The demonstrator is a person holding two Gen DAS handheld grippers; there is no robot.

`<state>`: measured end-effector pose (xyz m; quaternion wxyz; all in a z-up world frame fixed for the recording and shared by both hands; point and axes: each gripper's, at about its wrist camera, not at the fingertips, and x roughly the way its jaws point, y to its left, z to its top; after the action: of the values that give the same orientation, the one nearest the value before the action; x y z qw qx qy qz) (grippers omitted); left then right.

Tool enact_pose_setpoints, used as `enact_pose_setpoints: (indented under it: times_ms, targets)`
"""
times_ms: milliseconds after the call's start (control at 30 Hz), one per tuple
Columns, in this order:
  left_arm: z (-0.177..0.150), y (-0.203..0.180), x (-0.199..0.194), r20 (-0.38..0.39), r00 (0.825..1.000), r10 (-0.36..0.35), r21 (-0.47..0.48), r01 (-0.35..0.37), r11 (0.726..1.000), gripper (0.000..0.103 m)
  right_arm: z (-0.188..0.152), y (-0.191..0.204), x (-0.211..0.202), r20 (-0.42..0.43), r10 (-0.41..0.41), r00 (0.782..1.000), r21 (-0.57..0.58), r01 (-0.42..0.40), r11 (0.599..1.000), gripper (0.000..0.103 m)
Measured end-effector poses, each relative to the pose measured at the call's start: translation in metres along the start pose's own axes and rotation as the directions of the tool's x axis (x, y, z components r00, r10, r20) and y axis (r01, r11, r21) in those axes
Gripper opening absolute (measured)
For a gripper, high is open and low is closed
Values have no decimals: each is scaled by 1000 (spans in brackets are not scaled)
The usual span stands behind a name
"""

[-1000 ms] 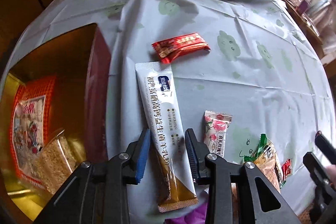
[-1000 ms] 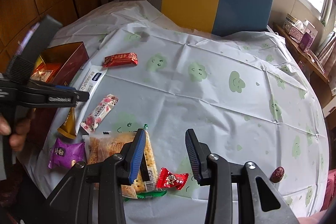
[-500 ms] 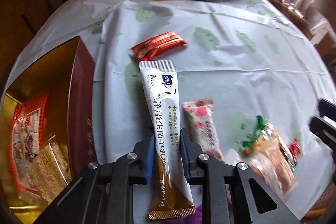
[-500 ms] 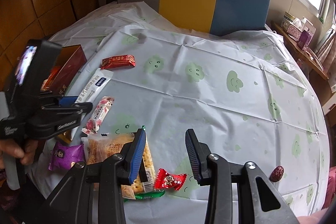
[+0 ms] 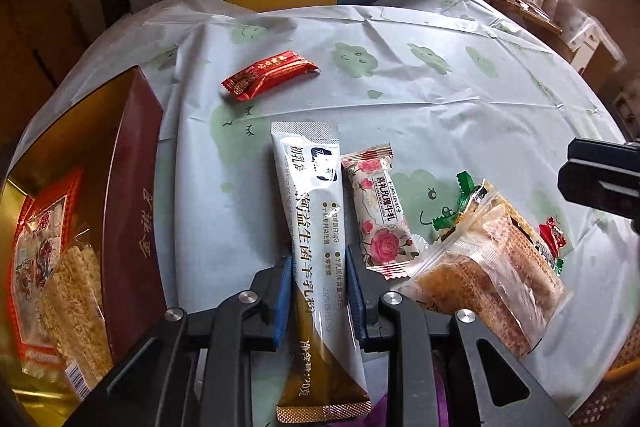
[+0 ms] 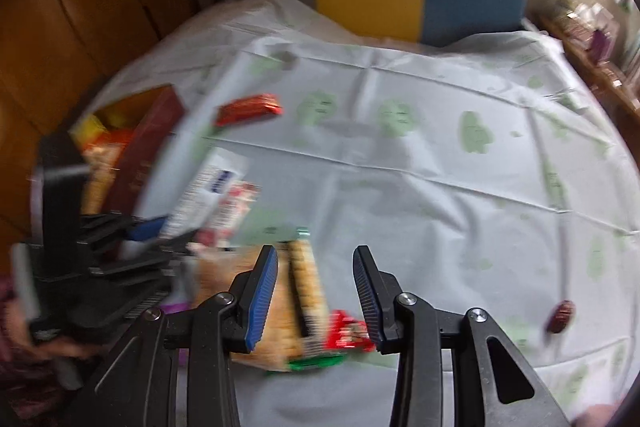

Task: Organize snacks
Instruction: 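Grasp the white-and-brown stick snack pack with the left gripper, then grasp the clear bread pack with the right gripper while the left gripper holds the stick pack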

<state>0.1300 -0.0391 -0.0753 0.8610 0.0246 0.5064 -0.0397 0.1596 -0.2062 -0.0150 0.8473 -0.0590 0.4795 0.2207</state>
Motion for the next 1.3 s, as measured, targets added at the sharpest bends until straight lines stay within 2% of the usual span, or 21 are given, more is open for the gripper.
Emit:
enact_pose_setpoints:
  times_ms: [133,200,267,333,433,633,700,800,867,967,1067,1200,1300]
  targets:
    - [4,0,5,9,1000,-10,6,10,1000,26,-2,3,7,-39,3,999,4,-3,1000,40]
    - [2,1,3,14,1000,-11,16,11,1000,25,-4,6,11,-70,67,995,5,-67,998,41]
    - [2,4,2,17,1000,-27,0,27,1000,24,-8,17,15,-106,128,986,-32,-132,991,49]
    - [2,8,2,20,999,-47,-23,47,999,24,-12,29,19,-116,88,989,-92,-99,991,66]
    - [1,7,2,28,999,-46,-25,46,999,24,-18,39,27,-166,100,981,-125,-122,985,74]
    - [1,8,2,36,998,-50,-24,51,998,24,-28,51,43,-228,51,972,-182,-94,979,73]
    - [1,11,1,34,998,-61,-43,63,997,23,-27,50,42,-186,16,982,-176,-49,983,64]
    - [1,13,1,34,997,-65,-49,67,997,23,-22,41,44,-169,-4,986,-125,-18,992,63]
    - [0,12,-1,36,998,-58,-49,60,997,23,-21,33,44,-155,-44,987,-95,29,995,64]
    - [-3,11,-2,42,997,-61,-41,63,997,23,-21,20,45,-159,-96,983,-50,89,995,66]
    - [-4,9,-1,45,998,-51,-31,52,998,23,-21,15,49,-163,-160,973,-63,152,986,66]
    - [-2,11,-1,40,997,-67,-54,70,996,23,-24,19,49,-161,-175,971,-81,164,983,66]
    - [-3,13,-3,39,997,-64,-61,66,996,23,-24,25,50,-160,-165,973,-84,153,985,62]
